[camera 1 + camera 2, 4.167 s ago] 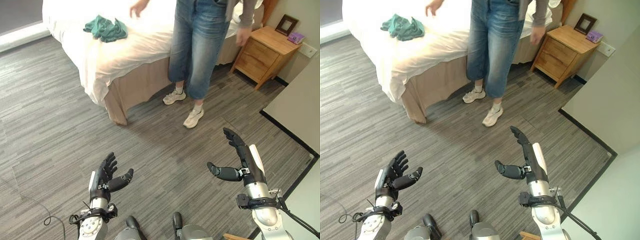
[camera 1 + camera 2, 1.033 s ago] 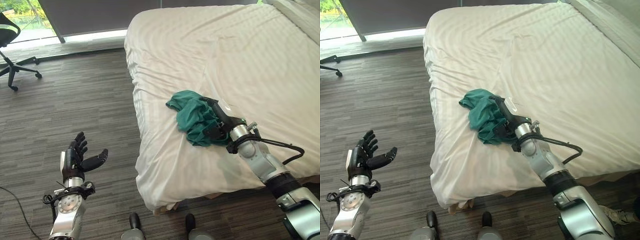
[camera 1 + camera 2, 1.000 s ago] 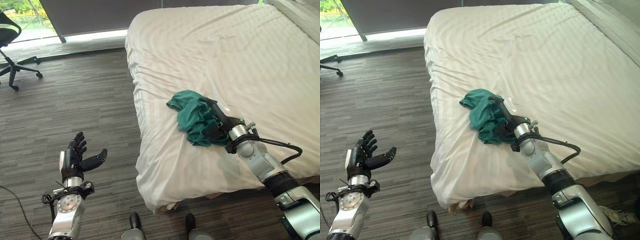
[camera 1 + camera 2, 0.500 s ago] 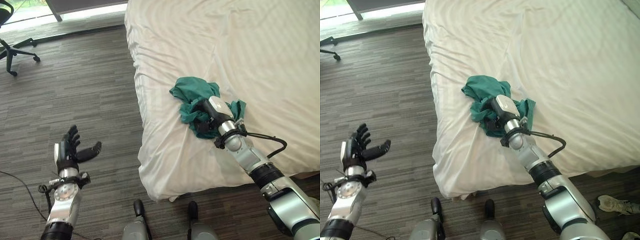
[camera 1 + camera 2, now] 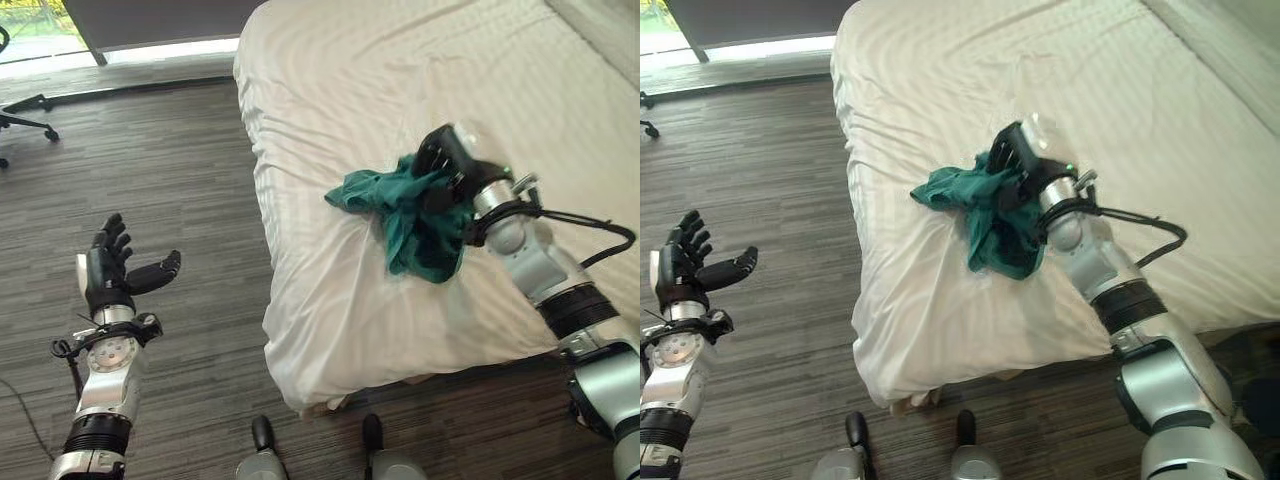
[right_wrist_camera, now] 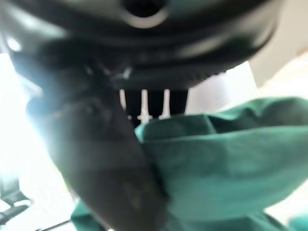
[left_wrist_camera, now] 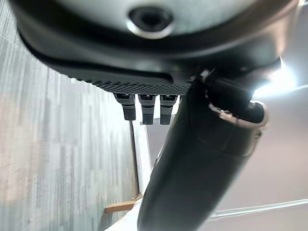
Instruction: Pick up bed clothes into laundry basket.
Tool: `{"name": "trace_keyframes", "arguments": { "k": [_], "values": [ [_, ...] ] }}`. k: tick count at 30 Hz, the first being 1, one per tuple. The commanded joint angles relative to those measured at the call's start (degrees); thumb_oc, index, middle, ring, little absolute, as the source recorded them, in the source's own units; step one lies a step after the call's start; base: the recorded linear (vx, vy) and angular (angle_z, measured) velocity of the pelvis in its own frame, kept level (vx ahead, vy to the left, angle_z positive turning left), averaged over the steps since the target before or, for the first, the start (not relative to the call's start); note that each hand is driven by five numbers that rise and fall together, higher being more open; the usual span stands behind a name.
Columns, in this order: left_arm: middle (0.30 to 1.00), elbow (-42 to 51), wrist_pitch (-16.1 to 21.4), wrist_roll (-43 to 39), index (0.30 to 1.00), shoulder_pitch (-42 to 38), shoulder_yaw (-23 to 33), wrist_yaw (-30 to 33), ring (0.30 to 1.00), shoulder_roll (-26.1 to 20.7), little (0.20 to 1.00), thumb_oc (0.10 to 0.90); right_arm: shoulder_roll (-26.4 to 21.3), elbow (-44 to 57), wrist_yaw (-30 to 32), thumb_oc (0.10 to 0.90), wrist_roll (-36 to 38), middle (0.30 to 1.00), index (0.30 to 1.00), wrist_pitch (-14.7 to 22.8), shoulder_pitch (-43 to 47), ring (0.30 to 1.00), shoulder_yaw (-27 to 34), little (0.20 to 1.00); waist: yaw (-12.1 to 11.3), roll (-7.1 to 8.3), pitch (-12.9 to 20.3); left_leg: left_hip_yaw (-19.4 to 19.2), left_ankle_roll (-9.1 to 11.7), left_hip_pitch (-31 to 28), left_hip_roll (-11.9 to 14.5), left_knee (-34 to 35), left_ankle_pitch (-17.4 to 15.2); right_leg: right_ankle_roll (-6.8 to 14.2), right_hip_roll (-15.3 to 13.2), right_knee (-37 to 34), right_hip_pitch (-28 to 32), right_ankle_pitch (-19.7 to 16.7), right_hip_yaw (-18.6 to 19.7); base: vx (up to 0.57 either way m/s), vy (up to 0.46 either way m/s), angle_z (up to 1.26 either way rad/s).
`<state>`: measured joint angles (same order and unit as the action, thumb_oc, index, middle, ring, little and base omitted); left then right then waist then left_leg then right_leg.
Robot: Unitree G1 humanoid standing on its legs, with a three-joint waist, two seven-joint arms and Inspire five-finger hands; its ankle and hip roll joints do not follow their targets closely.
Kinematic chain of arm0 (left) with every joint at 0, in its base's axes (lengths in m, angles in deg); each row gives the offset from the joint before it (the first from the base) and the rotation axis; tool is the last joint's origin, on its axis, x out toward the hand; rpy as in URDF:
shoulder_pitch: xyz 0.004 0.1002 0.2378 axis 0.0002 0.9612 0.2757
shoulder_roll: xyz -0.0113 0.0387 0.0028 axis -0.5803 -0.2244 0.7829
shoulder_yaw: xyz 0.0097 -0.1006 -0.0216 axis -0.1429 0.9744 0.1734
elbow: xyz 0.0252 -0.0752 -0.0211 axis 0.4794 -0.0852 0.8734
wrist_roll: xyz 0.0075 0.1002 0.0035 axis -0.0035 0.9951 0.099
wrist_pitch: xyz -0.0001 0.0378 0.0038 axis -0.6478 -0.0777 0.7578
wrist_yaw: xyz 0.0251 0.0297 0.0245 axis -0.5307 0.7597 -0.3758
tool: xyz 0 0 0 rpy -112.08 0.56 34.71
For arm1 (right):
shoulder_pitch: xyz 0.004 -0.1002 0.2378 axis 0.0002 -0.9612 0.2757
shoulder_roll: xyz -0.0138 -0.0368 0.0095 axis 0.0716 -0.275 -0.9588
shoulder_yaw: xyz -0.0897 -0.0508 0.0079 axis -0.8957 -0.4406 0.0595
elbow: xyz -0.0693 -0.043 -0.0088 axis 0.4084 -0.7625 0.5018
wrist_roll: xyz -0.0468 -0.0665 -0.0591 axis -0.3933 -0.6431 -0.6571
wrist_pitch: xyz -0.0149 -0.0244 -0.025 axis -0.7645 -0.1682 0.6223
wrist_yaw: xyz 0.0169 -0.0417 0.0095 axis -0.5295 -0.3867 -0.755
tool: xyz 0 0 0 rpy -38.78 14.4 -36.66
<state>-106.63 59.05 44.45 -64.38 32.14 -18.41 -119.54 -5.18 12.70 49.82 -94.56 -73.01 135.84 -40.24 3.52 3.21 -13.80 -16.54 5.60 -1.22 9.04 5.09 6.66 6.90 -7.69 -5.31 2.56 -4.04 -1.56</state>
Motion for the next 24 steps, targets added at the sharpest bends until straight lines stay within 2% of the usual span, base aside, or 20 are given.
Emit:
{"name": "trace_keyframes", "arguments": {
  "k": [1,3,5,8,9,10,11,13,14,15,16,18,19,20,21,22,24],
  "values": [
    [0.900,6.9,7.0,2.4,0.900,-3.2,2.8,3.4,0.900,-7.6,0.900,0.800,-3.3,7.1,8.0,0.400,0.4,0.300,0.300,1.9,0.4,0.300,8.6,0.300,2.0,3.45,7.7,-2.1,1.4,-3.9,-0.5,-0.2,-5.6,4.6,-6.2,2.6,2.6,3.7,-2.2,0.05,0.126,0.01],
    [0.900,10.3,6.9,4.0,0.900,-0.6,5.4,3.3,0.900,-6.3,0.900,0.800,-5.5,12.0,8.7,0.400,-1.3,0.300,0.300,2.0,-8.2,0.300,16.1,0.300,3.0,3.51,7.7,-2.2,1.0,-4.0,-1.2,-0.1,-6.1,5.2,-6.9,2.8,2.3,2.9,-2.2,0.06,0.134,0.06],
    [0.900,15.2,6.5,5.7,0.900,2.7,7.2,2.9,0.900,-4.9,0.900,0.800,-6.7,19.9,8.8,0.400,-2.5,0.300,0.300,1.9,-21.1,0.300,27.4,0.300,4.0,4.32,8.1,-2.2,0.8,-3.6,-1.6,-0.1,-6.5,5.8,-7.5,3.3,1.9,2.0,-2.3,0.02,0.086,0.23],
    [0.900,18.8,6.5,7.6,0.900,1.4,7.4,4.0,0.900,-3.9,0.900,0.800,-3.8,26.9,9.8,0.400,-2.1,0.300,0.300,3.2,-34.9,0.300,39.3,0.300,6.6,5.33,7.9,-2.9,0.7,-2.8,-1.9,-0.1,-6.7,6.7,-7.6,4.0,-0.3,-1.7,-0.9,-0.03,0.030,0.08],
    [0.900,18.8,6.4,7.6,0.900,1.2,7.0,4.0,0.900,-3.9,0.900,0.800,-3.6,27.4,9.6,0.400,-2.1,0.300,0.300,3.1,-35.6,0.300,40.0,0.300,6.2,5.42,8.1,-2.9,0.7,-2.7,-2.0,-0.1,-6.7,6.7,-7.6,4.0,-0.5,-1.7,-0.9,-0.06,0.017,0.10],
    [0.900,19.6,6.5,8.1,0.900,-0.2,7.3,4.5,0.900,-4.0,0.900,0.800,-2.7,29.0,10.0,0.400,-1.1,0.300,0.300,3.7,-39.2,0.300,43.5,0.300,7.3,5.45,7.9,-3.7,0.5,-2.5,-1.7,-0.1,-6.7,6.9,-7.3,4.5,-1.5,-2.1,-0.5,-0.12,0.023,-0.04],
    [0.900,21.8,6.5,9.0,0.900,-2.1,7.5,4.8,0.900,-4.5,0.900,0.800,-1.3,31.3,10.9,0.400,0.7,0.300,0.300,5.2,-44.3,0.300,48.7,0.300,8.8,5.35,7.7,-6.2,0.4,-2.3,-0.8,-0.1,-6.8,6.9,-7.1,6.1,-2.7,-1.5,-2.5,-0.19,0.046,-0.29],
    [0.900,23.4,6.4,9.3,0.900,-3.8,7.3,4.7,0.900,-5.5,0.900,0.800,-2.1,32.6,11.4,0.400,3.1,0.300,0.300,6.5,-48.0,0.300,53.7,0.300,9.3,5.33,7.6,-9.6,0.2,-1.9,0.4,-0.1,-5.7,5.7,-6.8,9.3,-3.4,0.2,-6.4,-0.22,0.088,-0.79],
    [0.900,24.5,6.6,9.3,0.900,-4.2,7.7,4.7,0.900,-6.1,0.900,0.800,-3.4,32.9,11.7,0.400,4.1,0.300,0.300,6.9,-49.3,0.300,56.0,0.300,9.7,5.44,7.8,-11.8,0.1,-2.0,1.1,-0.4,-5.6,5.4,-7.1,11.2,-3.0,1.3,-9.2,-0.16,0.077,-1.17],
    [0.900,24.6,6.5,9.3,0.900,-4.2,7.6,4.7,0.900,-6.0,0.900,0.800,-3.5,32.9,11.7,0.400,4.3,0.300,0.300,7.0,-49.5,0.300,56.3,0.300,9.5,5.38,7.8,-11.9,0.0,-1.9,1.2,-0.2,-5.1,5.2,-7.0,11.4,-3.3,1.2,-9.2,-0.22,0.106,-1.36],
    [0.900,26.6,6.8,8.9,0.900,-4.5,8.7,4.2,0.900,-6.6,0.900,0.800,-6.6,33.0,11.6,0.400,5.8,0.300,0.300,7.7,-50.8,0.300,59.6,0.300,9.6,5.53,8.4,-15.6,-0.2,-2.3,2.0,-0.8,-5.0,4.6,-7.4,14.4,-2.0,3.2,-12.1,-0.25,0.080,-1.21],
    [0.900,28.2,7.3,7.9,0.900,-4.6,9.6,3.9,0.900,-7.1,0.900,0.800,-10.3,32.5,12.1,0.400,6.8,0.300,0.300,8.3,-51.3,0.300,62.3,0.300,9.6,5.87,9.8,-20.0,-1.0,-2.3,3.1,-1.2,-4.4,4.6,-8.7,18.0,-0.1,3.1,-14.7,-0.32,0.119,-1.21],
    [0.900,28.8,7.9,7.0,0.900,-4.9,11.2,4.5,0.900,-8.2,0.900,0.800,-13.1,32.1,12.0,0.400,8.2,0.300,0.300,8.5,-51.4,0.300,64.1,0.300,9.4,6.24,11.6,-21.5,-1.1,-2.8,3.5,-1.0,-5.1,5.7,-10.2,19.9,1.8,2.8,-14.3,-0.22,0.094,-1.54],
    [0.900,28.8,8.0,6.9,0.900,-4.7,11.3,4.5,0.900,-8.1,0.900,0.800,-13.5,31.9,11.9,0.400,8.5,0.300,0.300,8.6,-51.5,0.300,64.1,0.300,9.0,6.26,11.6,-22.0,-1.1,-3.1,3.3,-1.0,-5.2,5.9,-10.4,19.9,1.7,2.7,-13.8,-0.34,0.085,-2.04],
    [0.900,29.1,9.2,5.6,0.900,-5.5,13.1,6.0,0.900,-10.3,0.900,0.800,-16.2,30.8,12.6,0.400,10.1,0.300,0.300,9.2,-49.7,0.300,63.9,0.300,7.8,6.13,13.3,-24.9,-1.9,-2.7,3.8,-1.1,-4.5,6.7,-12.0,22.3,4.2,0.5,-14.1,-0.23,0.063,-1.73],
    [0.900,29.0,9.3,5.4,0.900,-5.5,13.2,6.1,0.900,-10.5,0.900,0.800,-16.5,30.5,12.7,0.400,10.4,0.300,0.300,9.3,-49.3,0.300,63.6,0.300,7.6,6.15,13.3,-25.3,-2.0,-2.8,3.7,-1.1,-4.6,6.9,-12.1,22.4,4.0,0.3,-13.6,-0.32,0.072,-1.64],
    [0.900,29.3,10.6,4.3,0.900,-6.0,14.8,7.5,0.900,-12.7,0.900,0.800,-17.4,29.3,13.2,0.400,11.7,0.300,0.300,9.7,-47.1,0.300,62.3,0.300,6.2,5.98,14.7,-27.9,-2.9,-2.6,3.7,-1.3,-4.4,8.1,-12.9,25.0,5.9,-4.2,-12.8,-0.23,0.038,-1.37]
  ]
}}
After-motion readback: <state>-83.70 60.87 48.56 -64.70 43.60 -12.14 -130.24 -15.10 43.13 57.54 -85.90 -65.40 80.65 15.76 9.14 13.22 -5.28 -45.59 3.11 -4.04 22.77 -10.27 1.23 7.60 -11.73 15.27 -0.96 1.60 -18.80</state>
